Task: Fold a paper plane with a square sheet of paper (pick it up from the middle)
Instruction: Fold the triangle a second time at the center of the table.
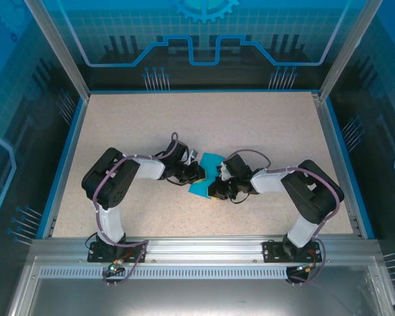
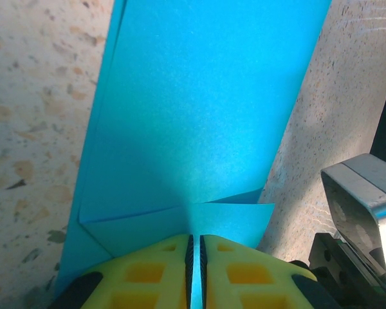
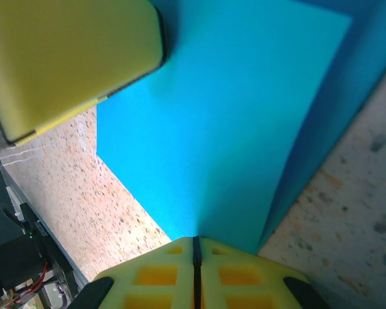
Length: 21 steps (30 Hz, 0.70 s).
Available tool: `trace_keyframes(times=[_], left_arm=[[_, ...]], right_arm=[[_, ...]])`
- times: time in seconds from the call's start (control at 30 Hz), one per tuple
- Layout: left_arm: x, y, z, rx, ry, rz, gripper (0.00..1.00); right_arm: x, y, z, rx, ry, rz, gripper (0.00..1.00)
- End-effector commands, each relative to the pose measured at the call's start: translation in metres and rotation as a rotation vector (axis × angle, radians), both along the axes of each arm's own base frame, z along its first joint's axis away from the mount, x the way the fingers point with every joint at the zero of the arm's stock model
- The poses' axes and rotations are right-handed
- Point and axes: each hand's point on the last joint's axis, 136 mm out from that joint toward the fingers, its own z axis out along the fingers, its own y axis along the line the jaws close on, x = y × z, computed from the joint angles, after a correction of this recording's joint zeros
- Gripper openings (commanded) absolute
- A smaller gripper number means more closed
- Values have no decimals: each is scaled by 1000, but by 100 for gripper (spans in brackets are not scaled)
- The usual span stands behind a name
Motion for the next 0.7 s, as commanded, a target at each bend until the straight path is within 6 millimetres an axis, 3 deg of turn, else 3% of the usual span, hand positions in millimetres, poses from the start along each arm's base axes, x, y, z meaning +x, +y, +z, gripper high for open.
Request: trace_keyframes(times=[0.0, 0.4, 0.67], left_arm=[[-14, 17, -38, 108, 87, 19, 15], [-15, 15, -35, 100, 82, 11, 15], [-14, 12, -32, 91, 77, 9, 15]], right_arm=[[-30, -16, -16, -61, 108, 7, 9], [-31, -22, -2, -67, 85, 0, 10], [8, 2, 34, 9, -44, -12, 11]])
